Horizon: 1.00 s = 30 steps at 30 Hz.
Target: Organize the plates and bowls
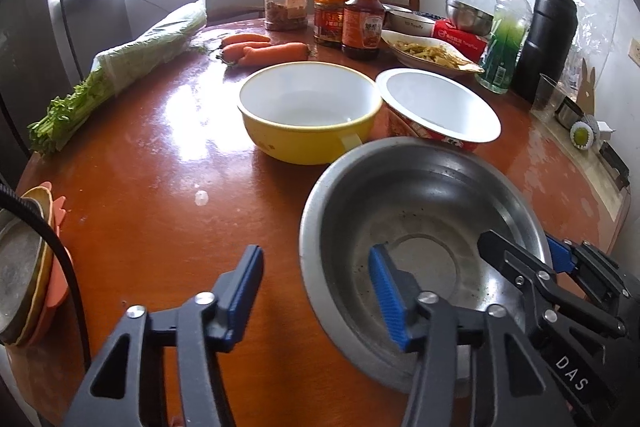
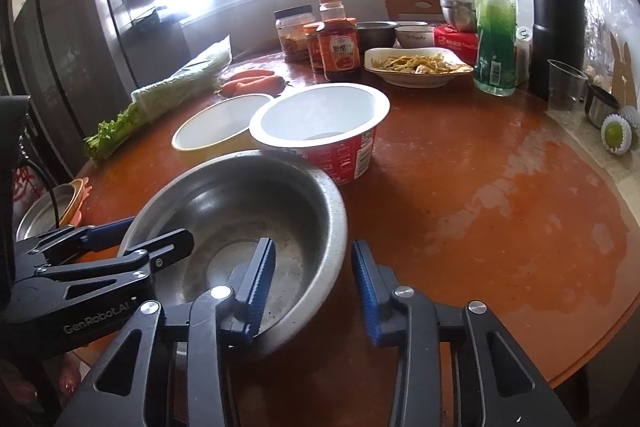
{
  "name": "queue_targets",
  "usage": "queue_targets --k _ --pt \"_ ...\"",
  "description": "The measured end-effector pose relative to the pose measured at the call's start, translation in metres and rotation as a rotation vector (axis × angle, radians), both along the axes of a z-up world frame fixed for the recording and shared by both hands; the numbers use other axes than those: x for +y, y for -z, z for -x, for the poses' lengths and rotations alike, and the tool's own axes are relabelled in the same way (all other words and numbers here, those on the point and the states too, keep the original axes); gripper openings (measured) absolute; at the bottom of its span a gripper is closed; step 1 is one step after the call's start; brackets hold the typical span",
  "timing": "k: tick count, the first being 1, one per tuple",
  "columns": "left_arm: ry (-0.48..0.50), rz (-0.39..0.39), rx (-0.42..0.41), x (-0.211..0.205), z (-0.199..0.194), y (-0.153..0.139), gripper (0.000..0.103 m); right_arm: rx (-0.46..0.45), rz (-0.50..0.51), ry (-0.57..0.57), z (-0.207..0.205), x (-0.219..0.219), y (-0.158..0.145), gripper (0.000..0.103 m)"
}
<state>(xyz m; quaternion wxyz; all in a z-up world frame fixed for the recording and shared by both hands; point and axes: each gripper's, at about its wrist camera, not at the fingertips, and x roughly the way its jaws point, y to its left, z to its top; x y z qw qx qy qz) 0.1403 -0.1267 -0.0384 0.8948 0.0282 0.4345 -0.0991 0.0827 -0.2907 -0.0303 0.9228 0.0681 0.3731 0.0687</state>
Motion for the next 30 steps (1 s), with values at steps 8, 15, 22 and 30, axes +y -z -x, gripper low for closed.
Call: queue_targets --k 8,15,22,30 --pt "0.036 0.044 -0.002 -0.002 0.002 -0.001 0.030 -0.001 0.011 -0.002 0.000 0.005 -0.001 0.029" --pt "0.035 0.063 -0.013 0.006 0.008 -0.003 0.029 -0.006 0.029 -0.003 0.004 0.012 -0.006 0.029" --pt "0.011 0.089 -0.052 0.028 0.022 -0.022 0.029 -0.041 0.024 -0.030 0.013 0.027 -0.023 0.029" --pt "-0.029 0.099 -0.094 0.058 0.038 -0.040 0.029 -0.078 0.031 -0.073 0.023 0.059 -0.042 0.029"
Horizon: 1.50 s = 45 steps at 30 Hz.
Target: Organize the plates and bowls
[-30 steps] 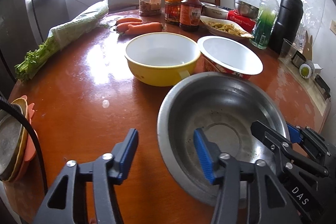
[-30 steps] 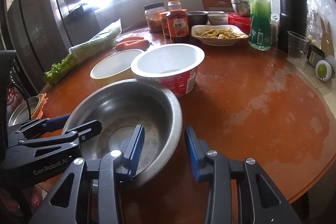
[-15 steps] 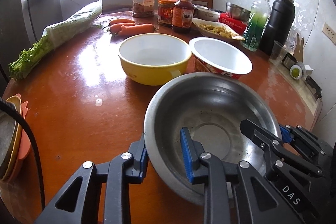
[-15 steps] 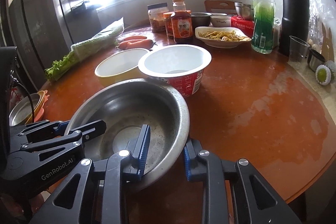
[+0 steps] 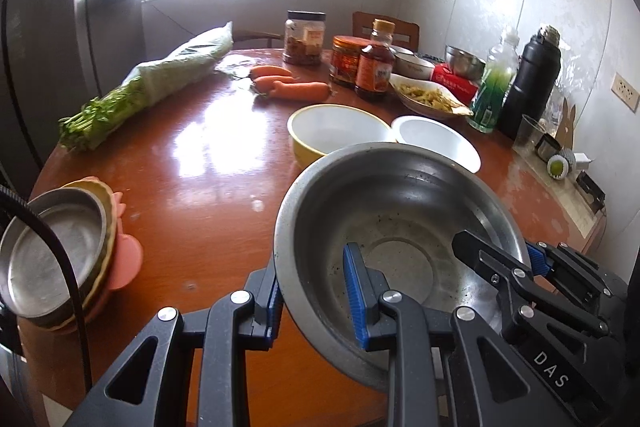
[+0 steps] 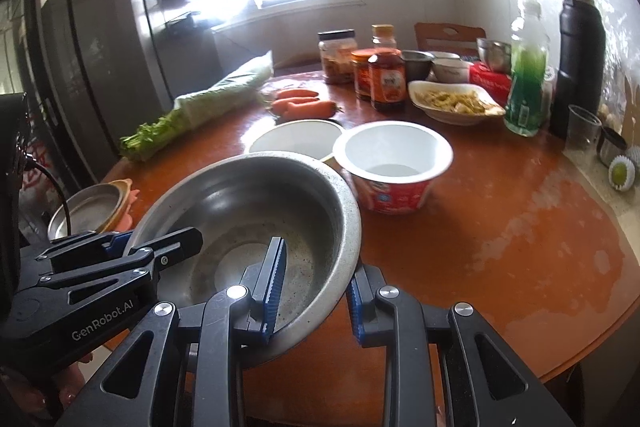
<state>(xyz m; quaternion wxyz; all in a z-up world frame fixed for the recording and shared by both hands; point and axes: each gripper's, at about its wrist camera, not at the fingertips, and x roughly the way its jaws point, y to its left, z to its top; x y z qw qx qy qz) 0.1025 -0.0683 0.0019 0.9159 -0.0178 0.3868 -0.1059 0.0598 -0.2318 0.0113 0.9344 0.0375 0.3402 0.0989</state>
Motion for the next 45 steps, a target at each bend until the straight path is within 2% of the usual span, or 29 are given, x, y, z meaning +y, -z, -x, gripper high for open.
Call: queue_targets --k 19,45 --pt "-0.047 0.004 0.022 0.030 0.015 0.014 0.029 0.031 0.046 -0.058 0.007 0.040 0.007 0.029" --pt "-0.061 -0.020 0.056 0.028 -0.003 0.036 0.029 0.096 0.045 -0.072 -0.011 0.039 0.033 0.030"
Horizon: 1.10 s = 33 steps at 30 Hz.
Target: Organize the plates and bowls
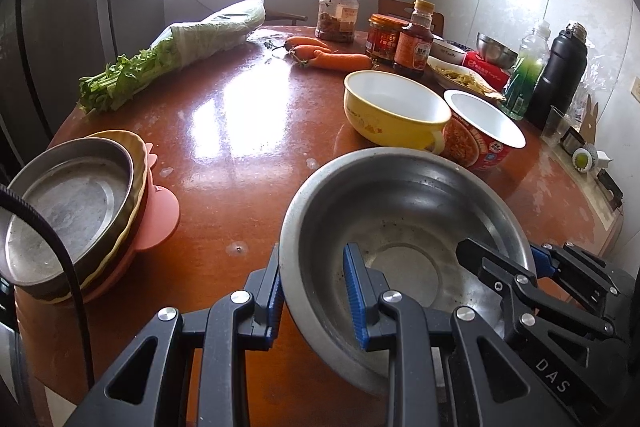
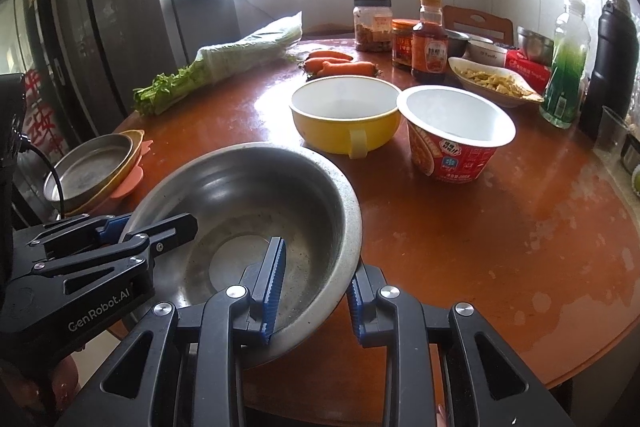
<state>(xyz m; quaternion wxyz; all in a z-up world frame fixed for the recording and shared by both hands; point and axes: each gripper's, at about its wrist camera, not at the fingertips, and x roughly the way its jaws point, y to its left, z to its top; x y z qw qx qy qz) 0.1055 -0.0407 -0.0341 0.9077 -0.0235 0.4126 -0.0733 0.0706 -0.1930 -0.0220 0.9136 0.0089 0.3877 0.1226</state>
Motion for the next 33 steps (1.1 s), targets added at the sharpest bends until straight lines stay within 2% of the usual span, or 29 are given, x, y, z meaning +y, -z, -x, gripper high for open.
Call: queue_targets --k 16,18,20,30,33 --pt "-0.014 -0.018 -0.025 0.001 -0.003 -0.002 0.029 0.028 -0.054 -0.001 -0.005 -0.006 0.005 0.031" --pt "-0.017 -0.020 -0.028 0.002 -0.003 -0.002 0.029 0.032 -0.067 -0.005 -0.005 -0.007 0.005 0.033" --pt "-0.018 -0.019 -0.030 0.002 -0.002 -0.003 0.029 0.035 -0.081 -0.006 -0.005 -0.007 0.004 0.040" --pt "-0.024 0.006 -0.054 0.006 0.000 -0.012 0.035 0.031 -0.129 0.002 -0.003 -0.012 0.000 0.042" --pt "-0.025 0.013 -0.056 0.008 0.000 -0.013 0.036 0.035 -0.154 0.004 -0.004 -0.016 -0.001 0.046"
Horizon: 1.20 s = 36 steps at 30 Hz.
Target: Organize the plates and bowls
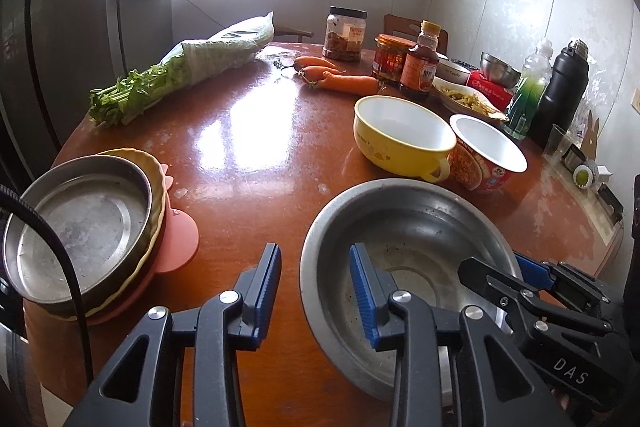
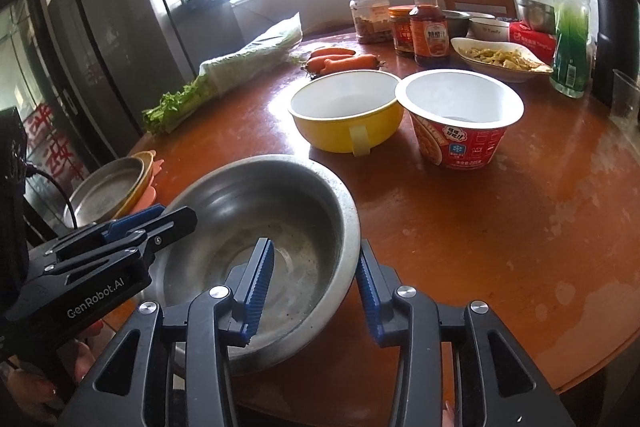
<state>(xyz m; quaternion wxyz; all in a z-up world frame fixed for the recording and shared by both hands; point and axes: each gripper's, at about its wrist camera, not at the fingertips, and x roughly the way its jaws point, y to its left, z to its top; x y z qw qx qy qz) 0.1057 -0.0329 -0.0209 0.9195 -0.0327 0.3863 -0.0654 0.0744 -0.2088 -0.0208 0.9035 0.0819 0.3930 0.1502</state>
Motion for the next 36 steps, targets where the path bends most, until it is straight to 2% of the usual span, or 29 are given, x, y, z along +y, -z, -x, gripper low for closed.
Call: queue_targets --k 15,25,36 --pt "0.006 -0.005 -0.001 -0.004 -0.019 -0.019 0.045 0.017 -0.034 0.023 -0.022 -0.008 -0.011 0.048" --pt "0.011 -0.024 0.010 -0.006 -0.044 -0.034 0.046 0.043 -0.049 0.041 -0.053 -0.007 -0.020 0.048" --pt "0.050 -0.093 0.040 -0.019 -0.092 -0.048 0.047 0.098 -0.076 0.100 -0.093 -0.006 -0.020 0.048"
